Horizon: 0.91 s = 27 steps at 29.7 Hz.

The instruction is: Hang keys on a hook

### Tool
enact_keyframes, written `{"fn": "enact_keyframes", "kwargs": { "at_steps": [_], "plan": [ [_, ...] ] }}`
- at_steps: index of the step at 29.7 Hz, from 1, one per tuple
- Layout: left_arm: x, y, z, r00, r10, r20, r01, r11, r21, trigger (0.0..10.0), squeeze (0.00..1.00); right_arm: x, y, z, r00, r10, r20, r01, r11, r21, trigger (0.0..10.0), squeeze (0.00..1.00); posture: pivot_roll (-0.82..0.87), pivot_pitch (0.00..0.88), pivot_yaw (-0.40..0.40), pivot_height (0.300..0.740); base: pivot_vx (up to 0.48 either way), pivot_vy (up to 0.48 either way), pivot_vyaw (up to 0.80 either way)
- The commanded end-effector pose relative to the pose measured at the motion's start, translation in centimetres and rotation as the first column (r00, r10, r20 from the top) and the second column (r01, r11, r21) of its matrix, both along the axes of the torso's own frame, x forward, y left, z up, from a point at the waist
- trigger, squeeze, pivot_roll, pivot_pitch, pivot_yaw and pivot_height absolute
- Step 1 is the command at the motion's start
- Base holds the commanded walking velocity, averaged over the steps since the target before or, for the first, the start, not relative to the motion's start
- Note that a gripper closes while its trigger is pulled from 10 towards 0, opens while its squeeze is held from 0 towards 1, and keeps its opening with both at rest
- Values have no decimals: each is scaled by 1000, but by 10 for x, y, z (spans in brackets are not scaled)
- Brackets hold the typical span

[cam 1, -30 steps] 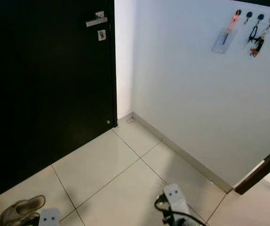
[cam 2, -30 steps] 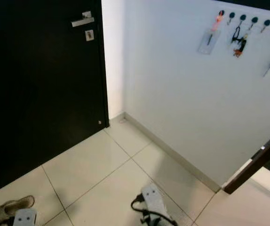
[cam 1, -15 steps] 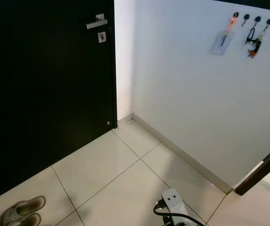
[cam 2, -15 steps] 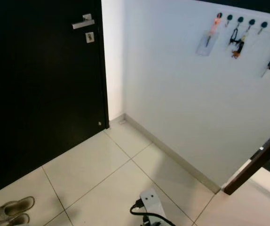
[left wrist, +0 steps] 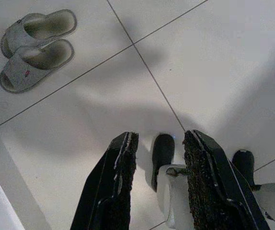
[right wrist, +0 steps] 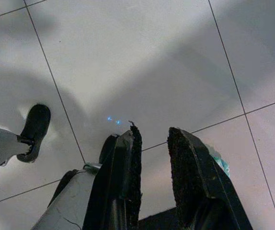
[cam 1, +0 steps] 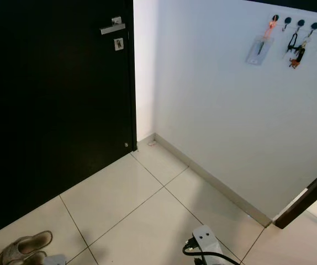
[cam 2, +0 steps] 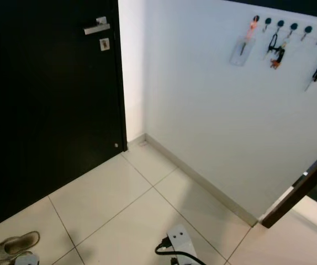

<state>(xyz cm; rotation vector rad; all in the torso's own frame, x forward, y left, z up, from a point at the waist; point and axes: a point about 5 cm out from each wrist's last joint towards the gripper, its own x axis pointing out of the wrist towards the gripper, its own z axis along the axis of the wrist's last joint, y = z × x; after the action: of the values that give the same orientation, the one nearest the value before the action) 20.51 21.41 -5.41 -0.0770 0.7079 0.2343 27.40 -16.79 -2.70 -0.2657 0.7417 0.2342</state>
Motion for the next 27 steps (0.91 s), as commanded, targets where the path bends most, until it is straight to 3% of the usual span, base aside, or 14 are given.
{"fn": "enact_keyframes", "kwargs": {
  "at_steps": [1,14,27],
  "plan": [
    [-10,4,-6,999,4,-34,-4,1000,3,10000,0,-6,1,-6,1000,-8,-30,8,1000,9,10000,0,-93,92,79,740,0,0,0],
    [-5,7,-5,1000,7,-29,-7,1000,4,10000,0,-3,10,-4,1000,-29,-6,29,999,28,10000,0,-99,98,98,740,0,0,0],
    [-3,9,-5,1000,9,-28,-9,1000,7,10000,0,2,2,1,999,-39,0,39,999,27,10000,0,-92,114,100,740,0,0,0]
  ]
}}
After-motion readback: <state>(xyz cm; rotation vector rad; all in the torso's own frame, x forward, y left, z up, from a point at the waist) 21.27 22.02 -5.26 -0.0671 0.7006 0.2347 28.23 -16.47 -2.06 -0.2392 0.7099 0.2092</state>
